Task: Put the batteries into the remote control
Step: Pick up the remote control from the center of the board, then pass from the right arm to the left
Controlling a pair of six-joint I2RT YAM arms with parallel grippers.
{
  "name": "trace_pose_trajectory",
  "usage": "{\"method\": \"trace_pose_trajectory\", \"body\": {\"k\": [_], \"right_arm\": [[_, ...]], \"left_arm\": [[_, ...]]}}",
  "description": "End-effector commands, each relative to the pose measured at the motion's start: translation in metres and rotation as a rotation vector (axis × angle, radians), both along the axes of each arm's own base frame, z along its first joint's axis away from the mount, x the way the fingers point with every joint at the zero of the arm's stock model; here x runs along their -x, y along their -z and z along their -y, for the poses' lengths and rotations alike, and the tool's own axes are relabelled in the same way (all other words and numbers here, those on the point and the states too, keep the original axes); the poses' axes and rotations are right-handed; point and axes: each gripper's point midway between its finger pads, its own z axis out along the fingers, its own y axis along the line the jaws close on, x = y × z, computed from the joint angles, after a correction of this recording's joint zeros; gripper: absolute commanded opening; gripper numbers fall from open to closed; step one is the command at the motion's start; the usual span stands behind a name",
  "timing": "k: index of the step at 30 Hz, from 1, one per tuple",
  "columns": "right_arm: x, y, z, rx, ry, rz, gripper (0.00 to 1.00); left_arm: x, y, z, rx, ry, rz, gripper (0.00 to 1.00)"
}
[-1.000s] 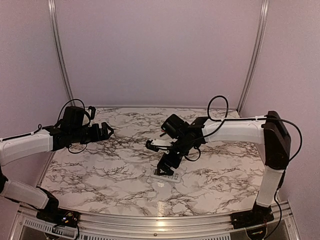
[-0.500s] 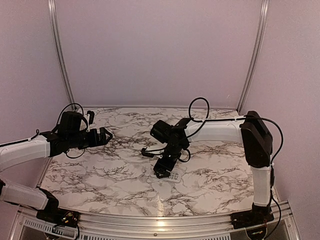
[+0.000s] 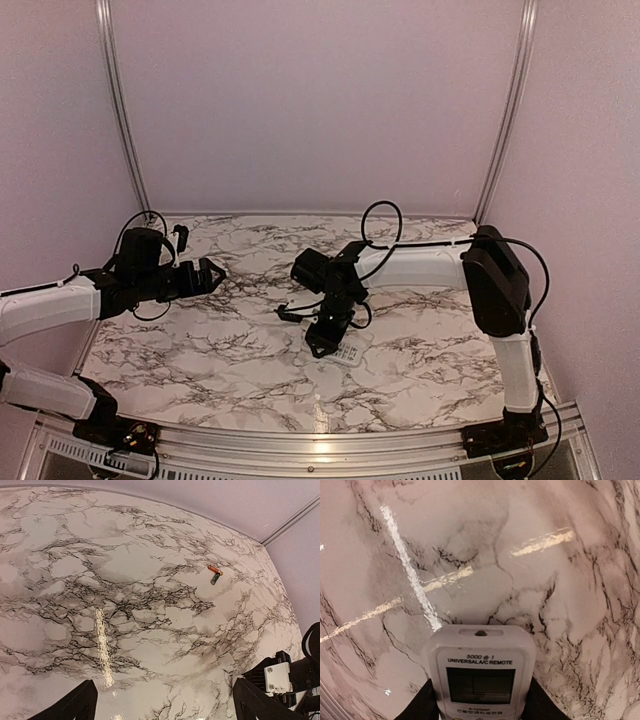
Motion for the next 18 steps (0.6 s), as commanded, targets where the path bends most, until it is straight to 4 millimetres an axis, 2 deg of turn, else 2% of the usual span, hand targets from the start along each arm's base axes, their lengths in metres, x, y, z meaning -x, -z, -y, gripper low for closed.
{"method": "trace_pose_trajectory", "body": {"k": [1, 4, 6, 8, 10, 15, 18], "right_arm": [[-0.004, -0.019, -0.018, -0.07, -0.006, 0.018, 0.39], [-0.015, -0.051, -0.034, -0.192, 0.005, 0.035, 0.31], [-0.025, -0.078, -0.043, -0.305, 0.025, 0.044, 0.27], [-0.033, -0.111, -0.051, -0.438, 0.039, 0.055, 0.23], [-0.04, -0.158, -0.058, -0.62, 0.045, 0.089, 0.21], [-0.044, -0.24, -0.051, -0.947, 0.052, 0.085, 0.2], [-0.041, -0.275, -0.041, -1.074, 0.039, 0.086, 0.2]], "left_arm": [[0.001, -0.015, 0.0, 0.035, 0.005, 0.077, 0.99], [-0.001, -0.024, 0.003, 0.044, 0.015, 0.105, 0.99], [-0.001, -0.03, 0.008, 0.064, 0.038, 0.111, 0.99], [0.002, -0.034, 0.015, 0.099, 0.075, 0.123, 0.99], [0.012, -0.037, 0.021, 0.156, 0.117, 0.146, 0.99], [0.028, -0.067, 0.03, 0.285, 0.181, 0.262, 0.99], [0.04, -0.087, 0.042, 0.315, 0.261, 0.325, 0.99]]}}
